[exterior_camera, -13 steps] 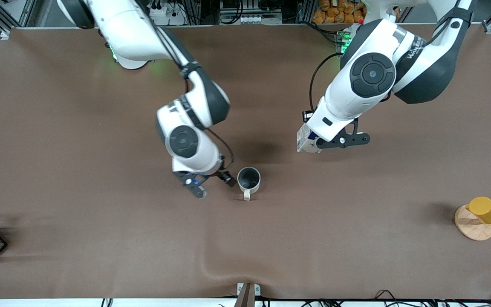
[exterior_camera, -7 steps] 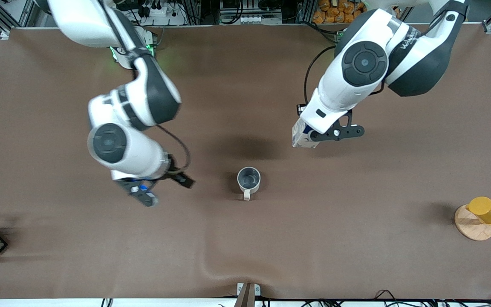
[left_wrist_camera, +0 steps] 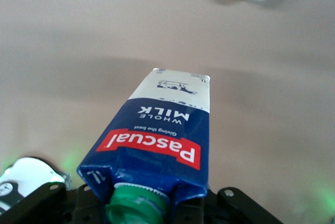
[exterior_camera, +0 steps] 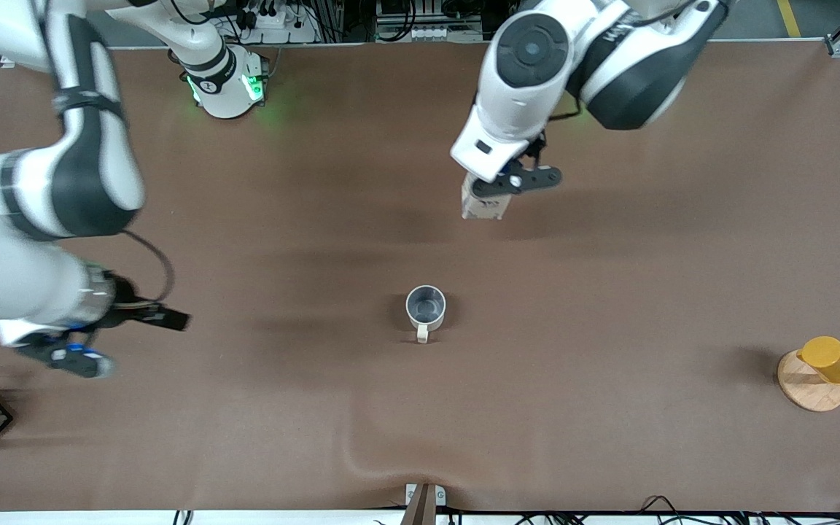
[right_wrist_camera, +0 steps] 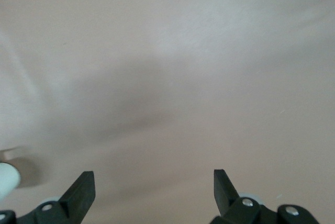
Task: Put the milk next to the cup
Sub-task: 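Move the held milk carton with the left gripper toward the mug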
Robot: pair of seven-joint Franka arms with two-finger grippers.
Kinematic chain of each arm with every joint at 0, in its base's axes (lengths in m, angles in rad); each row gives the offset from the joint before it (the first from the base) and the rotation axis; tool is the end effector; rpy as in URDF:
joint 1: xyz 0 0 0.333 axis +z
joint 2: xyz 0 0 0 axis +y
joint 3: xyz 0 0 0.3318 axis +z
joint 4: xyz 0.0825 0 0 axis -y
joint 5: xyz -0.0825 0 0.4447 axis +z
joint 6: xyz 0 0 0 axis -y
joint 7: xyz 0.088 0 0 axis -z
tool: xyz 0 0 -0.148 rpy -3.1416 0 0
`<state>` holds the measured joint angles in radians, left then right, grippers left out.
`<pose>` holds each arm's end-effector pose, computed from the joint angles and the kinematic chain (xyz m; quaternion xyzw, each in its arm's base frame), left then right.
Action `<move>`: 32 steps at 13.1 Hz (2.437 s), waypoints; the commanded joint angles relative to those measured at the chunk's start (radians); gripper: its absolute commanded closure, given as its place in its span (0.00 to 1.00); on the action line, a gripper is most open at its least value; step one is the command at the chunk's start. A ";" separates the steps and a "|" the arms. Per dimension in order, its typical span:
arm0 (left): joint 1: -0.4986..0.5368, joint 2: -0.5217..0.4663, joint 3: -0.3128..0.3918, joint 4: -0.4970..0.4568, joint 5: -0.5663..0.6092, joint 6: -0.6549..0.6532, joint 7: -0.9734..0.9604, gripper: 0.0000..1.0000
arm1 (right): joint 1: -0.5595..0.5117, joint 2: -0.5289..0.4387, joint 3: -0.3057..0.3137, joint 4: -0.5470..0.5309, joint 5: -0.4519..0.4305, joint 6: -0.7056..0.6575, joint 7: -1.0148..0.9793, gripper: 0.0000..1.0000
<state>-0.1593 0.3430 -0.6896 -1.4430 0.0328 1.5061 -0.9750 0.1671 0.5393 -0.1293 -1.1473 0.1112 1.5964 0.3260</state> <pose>0.4887 -0.4678 0.4827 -0.9885 -0.0652 0.1346 0.0231 0.7639 0.0670 0.4530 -0.9890 0.1396 0.0465 0.0138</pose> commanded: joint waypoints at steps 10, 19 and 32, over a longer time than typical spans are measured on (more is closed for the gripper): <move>-0.449 0.258 0.364 0.154 -0.016 0.198 -0.079 1.00 | -0.175 -0.298 0.025 -0.152 -0.099 -0.170 -0.274 0.00; -0.485 0.332 0.502 0.159 -0.014 0.334 0.088 1.00 | -0.290 -0.554 0.025 -0.402 -0.079 -0.096 -0.521 0.00; -0.523 0.379 0.564 0.158 -0.013 0.427 0.085 1.00 | -0.245 -0.608 0.037 -0.459 -0.134 -0.055 -0.484 0.00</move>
<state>-0.6698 0.7078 -0.1417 -1.3104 0.0279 1.9266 -0.9003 -0.0985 -0.0525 -0.0925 -1.5968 0.0126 1.5335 -0.1840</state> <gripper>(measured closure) 0.643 0.000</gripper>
